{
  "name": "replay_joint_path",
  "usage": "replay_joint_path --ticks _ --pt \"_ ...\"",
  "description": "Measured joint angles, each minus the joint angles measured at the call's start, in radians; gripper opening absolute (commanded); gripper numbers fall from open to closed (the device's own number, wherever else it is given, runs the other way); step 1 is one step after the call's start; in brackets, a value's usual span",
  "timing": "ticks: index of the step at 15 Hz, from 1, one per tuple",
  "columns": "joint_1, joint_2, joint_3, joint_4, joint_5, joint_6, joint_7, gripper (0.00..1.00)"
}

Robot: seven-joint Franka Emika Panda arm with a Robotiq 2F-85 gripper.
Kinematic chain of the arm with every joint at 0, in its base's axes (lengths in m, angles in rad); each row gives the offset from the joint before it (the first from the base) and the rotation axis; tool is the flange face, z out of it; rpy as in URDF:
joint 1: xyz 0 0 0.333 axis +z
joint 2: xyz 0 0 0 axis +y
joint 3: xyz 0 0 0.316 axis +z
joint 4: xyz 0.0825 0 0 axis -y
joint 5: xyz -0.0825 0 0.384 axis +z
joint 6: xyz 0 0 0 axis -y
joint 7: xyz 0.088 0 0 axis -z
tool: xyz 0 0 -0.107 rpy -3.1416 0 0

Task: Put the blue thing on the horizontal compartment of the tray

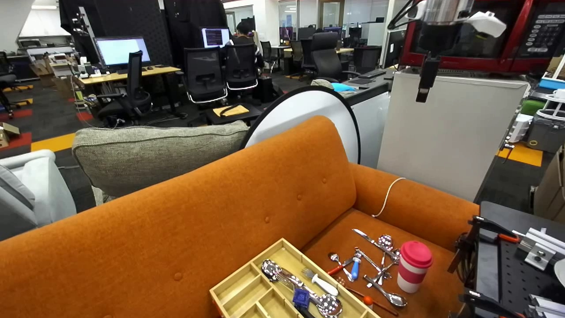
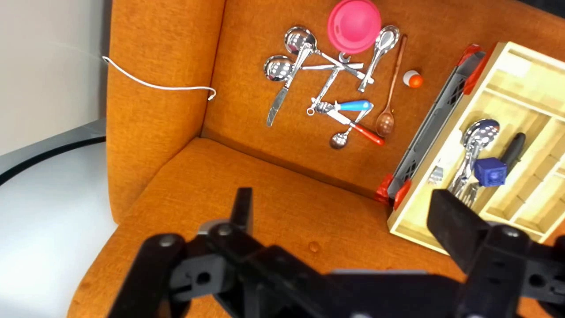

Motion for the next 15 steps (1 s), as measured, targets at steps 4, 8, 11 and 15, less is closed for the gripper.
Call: replay_joint_path --ticks 4,8,11,15 --pt "-0.005 0.054 0.011 0.029 -0.007 0.009 0.021 1.0" --pt "-0.007 0.051 0.011 0.03 -0.007 0.009 0.021 1.0" --pt "-0.006 0.062 0.011 0.026 0.025 0.024 0.02 1.0" --pt "0.015 0.21 0.012 0.017 0.131 0.152 0.007 1.0"
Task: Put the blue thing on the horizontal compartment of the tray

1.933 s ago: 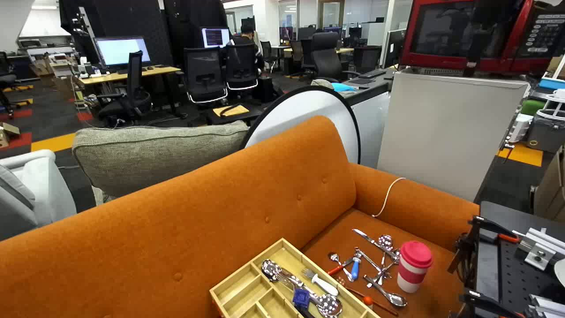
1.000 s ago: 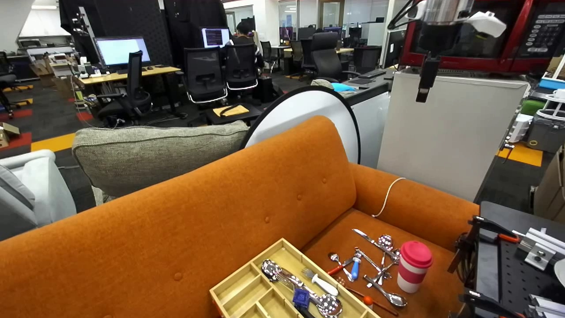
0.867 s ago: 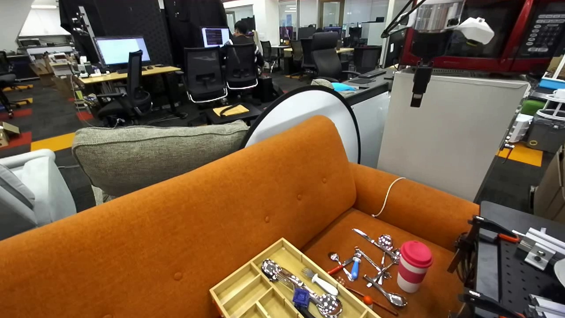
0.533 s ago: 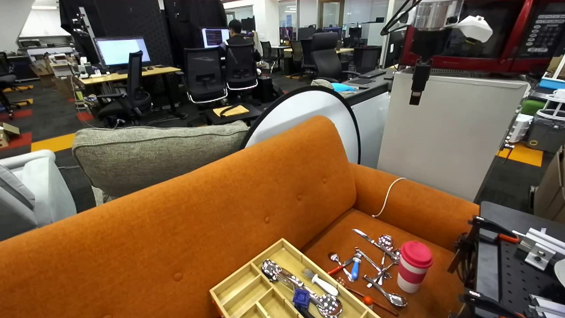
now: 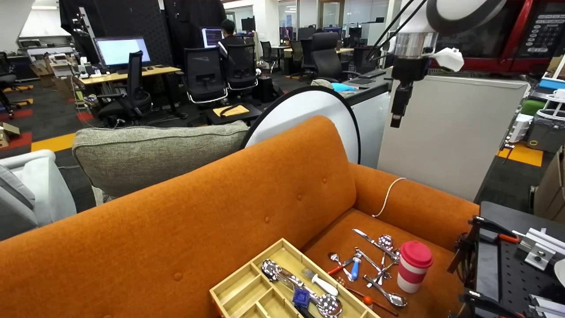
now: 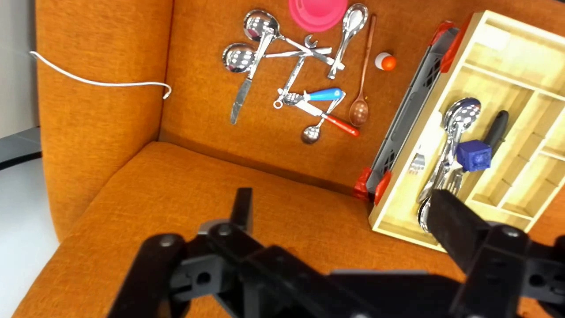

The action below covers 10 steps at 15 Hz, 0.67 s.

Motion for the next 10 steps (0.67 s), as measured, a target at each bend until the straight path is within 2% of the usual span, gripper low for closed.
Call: replay_joint_path --ticks 3,6,10 --pt "0.008 0.178 0.021 0.008 0.057 0.102 -0.003 1.0" --pt "0.008 0.325 0.047 0.043 0.07 0.146 0.014 1.0" --pt "0.004 0.347 0.049 0.074 0.07 0.145 0.017 1.0"
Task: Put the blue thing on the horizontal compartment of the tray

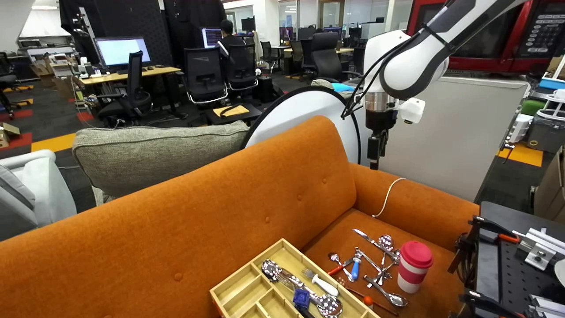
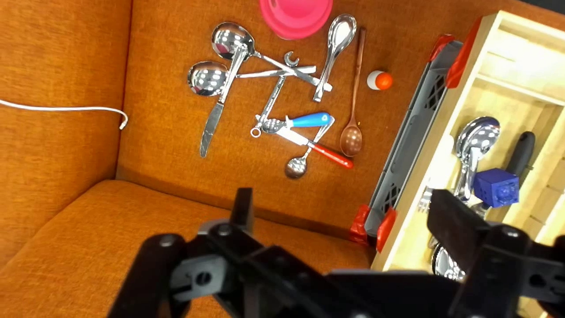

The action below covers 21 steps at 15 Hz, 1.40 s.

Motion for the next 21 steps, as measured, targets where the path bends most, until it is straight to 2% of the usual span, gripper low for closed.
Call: replay_joint_path --ticks 5,8,11,14,17,21 --pt "-0.002 0.002 0.002 0.0 0.003 0.0 0.0 1.0" --pt "-0.018 0.046 0.021 0.001 0.105 0.008 -0.06 1.0" --pt "-0.044 0.177 0.052 0.005 0.198 0.106 -0.102 1.0" --pt "-0.069 0.358 0.08 0.039 0.21 0.234 -0.087 1.0" --pt "-0.082 0.507 0.089 0.108 0.208 0.286 -0.039 1.0" --pt "-0.086 0.527 0.092 0.14 0.208 0.287 -0.024 1.0"
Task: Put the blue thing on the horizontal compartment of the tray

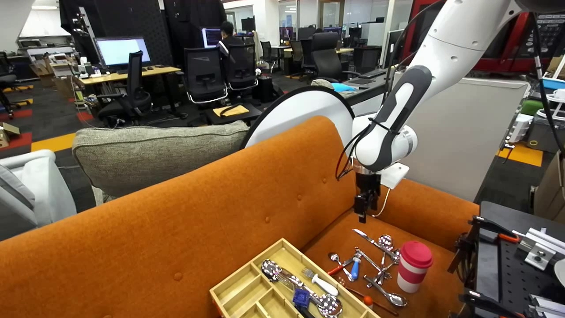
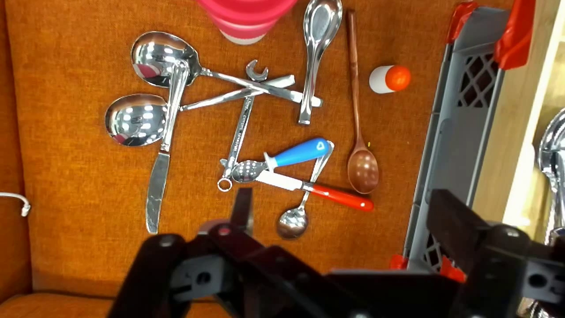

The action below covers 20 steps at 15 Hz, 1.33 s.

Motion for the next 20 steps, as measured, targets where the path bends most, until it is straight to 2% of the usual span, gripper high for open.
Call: replay_joint_path --ticks 4,7,11,15,20 --pt "-0.001 0.001 0.001 0.0 -0.006 0.0 0.004 1.0" --pt "-0.003 0.029 0.011 0.012 -0.007 0.001 0.055 1.0" --pt "-0.038 0.171 0.056 0.095 0.006 0.045 0.109 1.0" --pt "-0.047 0.347 0.058 0.222 0.008 0.073 0.207 1.0" --pt "-0.053 0.369 0.061 0.257 0.01 0.069 0.226 1.0"
